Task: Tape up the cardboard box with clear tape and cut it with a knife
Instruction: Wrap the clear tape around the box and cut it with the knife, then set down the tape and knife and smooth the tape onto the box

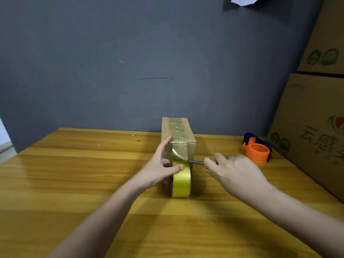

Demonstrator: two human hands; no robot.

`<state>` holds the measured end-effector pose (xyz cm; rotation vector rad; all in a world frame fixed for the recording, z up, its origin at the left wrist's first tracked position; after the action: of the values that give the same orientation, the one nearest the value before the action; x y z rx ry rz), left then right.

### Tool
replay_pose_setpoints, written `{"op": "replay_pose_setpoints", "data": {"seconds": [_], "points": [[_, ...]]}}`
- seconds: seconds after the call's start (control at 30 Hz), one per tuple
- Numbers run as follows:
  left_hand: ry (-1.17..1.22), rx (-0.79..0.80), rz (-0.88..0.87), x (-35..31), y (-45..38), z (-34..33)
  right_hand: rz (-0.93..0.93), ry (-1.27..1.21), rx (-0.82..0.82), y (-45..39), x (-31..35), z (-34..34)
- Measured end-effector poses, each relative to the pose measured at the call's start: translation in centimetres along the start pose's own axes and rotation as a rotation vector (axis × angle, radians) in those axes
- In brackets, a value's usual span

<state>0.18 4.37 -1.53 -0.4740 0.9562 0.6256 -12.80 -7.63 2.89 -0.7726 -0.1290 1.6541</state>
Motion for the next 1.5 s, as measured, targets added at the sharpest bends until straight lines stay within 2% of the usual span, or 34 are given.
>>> {"op": "replay_pose_setpoints", "data": {"seconds": [0.33,0.43,0.5,0.6,0.7,0.73,0.8,0.9,1.13,1.3,1.5], "points": [[-0.002,-0.005,-0.001,-0.4,0.4,0.2,-0.123,0.024,0.095,3.2,-2.4,-1.3],[-0.026,-0.024,-0.067,-0.5,0.8,0.0,-0.258,-0.055,0.089,4.1,-3.1,-0.8],[0.003,-0.027,-0.087,-0.3,1.0,-0.6,-0.435,-0.149,0.123,5.0,-4.0,-0.8],[0.041,-0.103,-0.080,0.0,0.8,-1.5,-0.718,-0.549,0.172,6.6,-5.1,-2.3],[0.076,-0.154,-0.100,-0.8,0.7,-2.8,-1.052,-1.208,0.058,7.9,-5.7,-4.5],[0.053,-0.145,-0.128,-1.2,0.7,-3.3,-1.162,-1.354,0.065,8.3,-5.7,-5.3],[-0.051,-0.128,-0.158,-1.7,0.4,-4.6,-1.290,-1.469,0.140,9.4,-5.6,-6.3],[-0.236,-0.117,-0.178,-3.1,-0.2,-6.6,-1.269,-1.407,0.153,10.7,-6.7,-7.6],[-0.891,-0.205,-0.416,-7.3,-1.4,-13.3,-1.315,-0.783,0.154,13.7,-10.2,-8.0],[-1.076,-0.254,-0.606,-7.4,-2.7,-17.6,-1.281,-0.622,0.100,15.0,-10.5,-8.0],[-1.231,-0.348,-0.717,-6.8,-3.9,-20.4,-1.241,-0.465,0.169,15.8,-10.7,-8.2]]}}
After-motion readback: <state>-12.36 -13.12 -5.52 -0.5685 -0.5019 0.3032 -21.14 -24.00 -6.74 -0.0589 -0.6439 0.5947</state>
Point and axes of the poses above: each hand's wrist, its own y-axis away from the middle knuckle, its own z-axis out of the back of the hand, x = y × z, the point moved 6 cm from there along -y, towards the middle knuckle, and after that the axes turned 14 degrees about -y, right-handed, at the moved point
